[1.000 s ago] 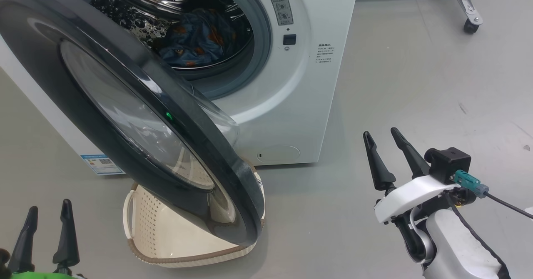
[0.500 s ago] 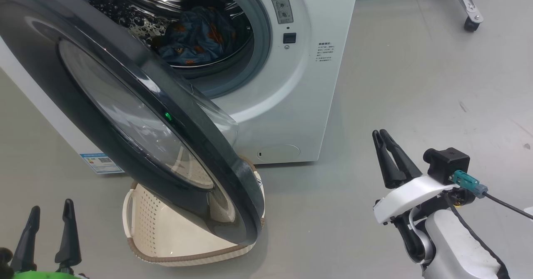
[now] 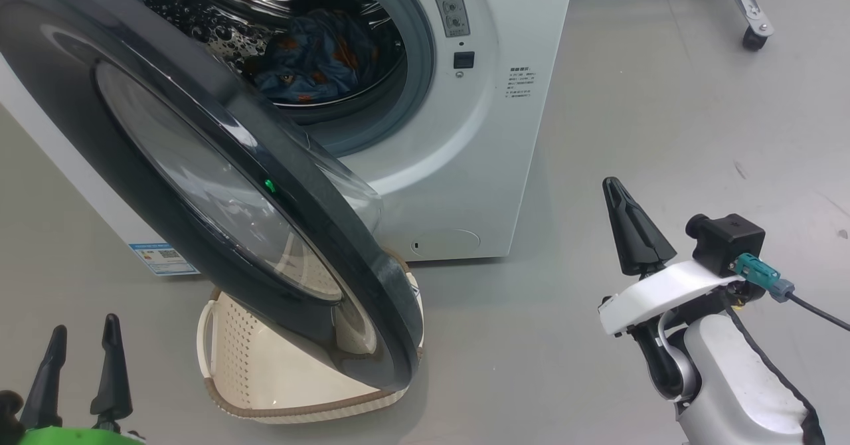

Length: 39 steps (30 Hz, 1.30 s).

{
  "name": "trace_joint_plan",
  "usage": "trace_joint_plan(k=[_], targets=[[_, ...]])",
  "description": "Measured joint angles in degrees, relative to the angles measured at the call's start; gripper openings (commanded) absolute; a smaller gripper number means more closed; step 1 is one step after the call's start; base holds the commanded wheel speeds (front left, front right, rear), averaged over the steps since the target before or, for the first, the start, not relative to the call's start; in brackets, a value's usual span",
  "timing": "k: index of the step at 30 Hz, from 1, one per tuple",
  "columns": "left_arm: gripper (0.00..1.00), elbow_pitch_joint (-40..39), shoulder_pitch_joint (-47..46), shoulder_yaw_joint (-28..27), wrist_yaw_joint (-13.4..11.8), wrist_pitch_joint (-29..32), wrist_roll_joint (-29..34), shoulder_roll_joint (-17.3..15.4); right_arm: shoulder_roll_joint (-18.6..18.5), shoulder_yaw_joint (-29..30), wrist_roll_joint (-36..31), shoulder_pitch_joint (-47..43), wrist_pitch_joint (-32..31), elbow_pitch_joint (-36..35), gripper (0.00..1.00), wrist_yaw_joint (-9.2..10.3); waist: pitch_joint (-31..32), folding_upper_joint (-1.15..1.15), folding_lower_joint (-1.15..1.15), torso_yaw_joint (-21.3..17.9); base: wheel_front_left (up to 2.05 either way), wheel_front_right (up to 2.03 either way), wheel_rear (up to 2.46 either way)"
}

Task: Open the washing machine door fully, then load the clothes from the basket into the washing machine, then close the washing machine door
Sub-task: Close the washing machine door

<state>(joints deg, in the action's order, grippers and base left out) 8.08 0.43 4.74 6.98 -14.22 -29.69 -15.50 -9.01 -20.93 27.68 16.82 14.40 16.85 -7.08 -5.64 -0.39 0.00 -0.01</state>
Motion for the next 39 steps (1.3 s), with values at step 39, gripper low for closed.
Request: trace_joint_plan(k=[39], targets=[[1.0, 3.2, -1.4, 2.1, 0.0, 0.0, 0.0, 1.6, -0.1, -19.6, 1.2, 4.9, 0.1, -27.2, 0.0, 0.0, 2.3, 0.0, 0.0, 10.1, 0.0, 0.0, 0.0]])
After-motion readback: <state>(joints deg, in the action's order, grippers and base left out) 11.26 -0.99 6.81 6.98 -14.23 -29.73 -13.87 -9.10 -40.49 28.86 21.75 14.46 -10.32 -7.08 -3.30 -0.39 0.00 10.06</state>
